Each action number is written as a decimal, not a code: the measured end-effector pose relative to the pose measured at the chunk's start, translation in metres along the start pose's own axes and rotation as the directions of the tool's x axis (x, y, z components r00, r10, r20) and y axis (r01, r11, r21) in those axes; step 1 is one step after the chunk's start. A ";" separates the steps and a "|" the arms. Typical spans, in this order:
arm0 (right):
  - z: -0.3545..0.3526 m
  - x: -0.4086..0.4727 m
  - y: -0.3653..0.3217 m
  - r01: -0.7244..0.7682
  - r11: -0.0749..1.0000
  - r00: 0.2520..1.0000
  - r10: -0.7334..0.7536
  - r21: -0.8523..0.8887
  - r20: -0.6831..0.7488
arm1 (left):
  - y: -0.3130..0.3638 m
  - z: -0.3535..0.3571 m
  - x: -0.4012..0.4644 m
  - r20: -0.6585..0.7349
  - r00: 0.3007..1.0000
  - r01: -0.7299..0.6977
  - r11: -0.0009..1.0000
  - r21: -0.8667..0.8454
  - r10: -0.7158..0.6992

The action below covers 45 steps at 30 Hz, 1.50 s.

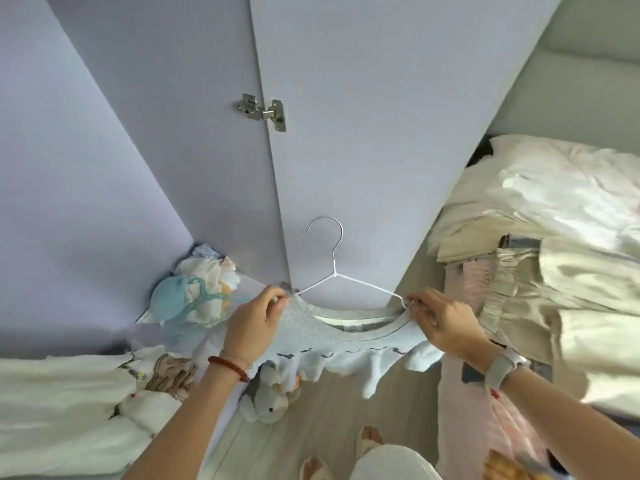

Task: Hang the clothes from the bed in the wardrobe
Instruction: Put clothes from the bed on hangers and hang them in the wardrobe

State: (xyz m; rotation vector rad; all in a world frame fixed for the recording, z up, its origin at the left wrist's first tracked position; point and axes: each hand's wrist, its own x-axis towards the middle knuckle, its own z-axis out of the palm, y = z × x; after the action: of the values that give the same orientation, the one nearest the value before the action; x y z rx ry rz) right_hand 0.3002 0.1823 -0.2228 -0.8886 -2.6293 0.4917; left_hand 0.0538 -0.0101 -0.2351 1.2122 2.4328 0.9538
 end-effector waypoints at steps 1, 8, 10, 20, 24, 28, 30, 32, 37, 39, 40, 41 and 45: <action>-0.005 -0.016 0.008 -0.045 0.999 0.999 0.045 0.010 -0.012 | 0.015 0.010 0.004 -0.016 0.999 -0.035 0.999 0.021 0.035; -0.037 -0.144 0.076 -0.418 0.908 0.907 0.419 0.028 -0.052 | 0.136 0.102 0.021 0.191 0.912 -0.369 0.930 0.000 0.362; -0.048 -0.188 0.098 -0.527 0.847 0.838 0.531 0.061 -0.127 | 0.176 0.140 0.017 0.279 0.849 -0.460 0.888 -0.029 0.449; -0.129 -0.368 0.199 -0.816 0.440 0.198 0.822 0.375 -0.534 | 0.422 0.337 -0.065 0.387 0.478 -0.780 0.584 -0.227 0.789; -0.158 -0.421 0.241 -0.817 0.328 -0.014 0.811 0.475 -0.584 | 0.498 0.409 -0.111 0.481 0.343 -0.844 0.489 -0.219 0.807; -0.182 -0.468 0.301 -0.809 0.166 -0.215 0.810 0.564 -0.546 | 0.530 0.469 -0.157 0.651 0.199 -0.859 0.450 -0.243 0.733; -0.185 -0.488 0.335 -0.802 0.074 -0.283 0.827 0.593 -0.486 | 0.525 0.498 -0.177 0.738 0.139 -0.871 0.436 -0.226 0.660; -0.181 -0.506 0.367 -0.799 -0.008 -0.325 0.847 0.601 -0.420 | 0.511 0.526 -0.192 0.823 0.097 -0.889 0.421 -0.181 0.560; -0.151 -0.541 0.432 -0.764 -0.166 -0.403 0.878 0.624 -0.260 | 0.462 0.589 -0.210 0.958 0.056 -0.940 0.338 -0.043 0.280; -0.137 -0.551 0.451 -0.751 -0.238 -0.444 0.872 0.616 -0.205 | 0.447 0.606 -0.210 0.974 0.065 -0.955 0.296 -0.002 0.216; -0.132 -0.553 0.457 -0.749 -0.258 -0.453 0.871 0.611 -0.188 | 0.440 0.612 -0.209 0.979 0.066 -0.959 0.282 0.009 0.193; -0.125 -0.555 0.464 -0.749 -0.270 -0.456 0.873 0.605 -0.175 | 0.434 0.619 -0.208 0.984 0.069 -0.961 0.277 0.021 0.163; -0.097 -0.561 0.481 -0.792 -0.269 -0.424 0.888 0.549 -0.177 | 0.417 0.644 -0.205 0.993 0.084 -0.964 0.259 0.059 0.084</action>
State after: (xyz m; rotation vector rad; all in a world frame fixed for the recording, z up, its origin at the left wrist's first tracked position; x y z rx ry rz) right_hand 1.0116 0.2100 -0.4430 -2.5448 -0.4937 0.5585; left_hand 0.7531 0.2955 -0.4555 2.3621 1.1056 -0.8917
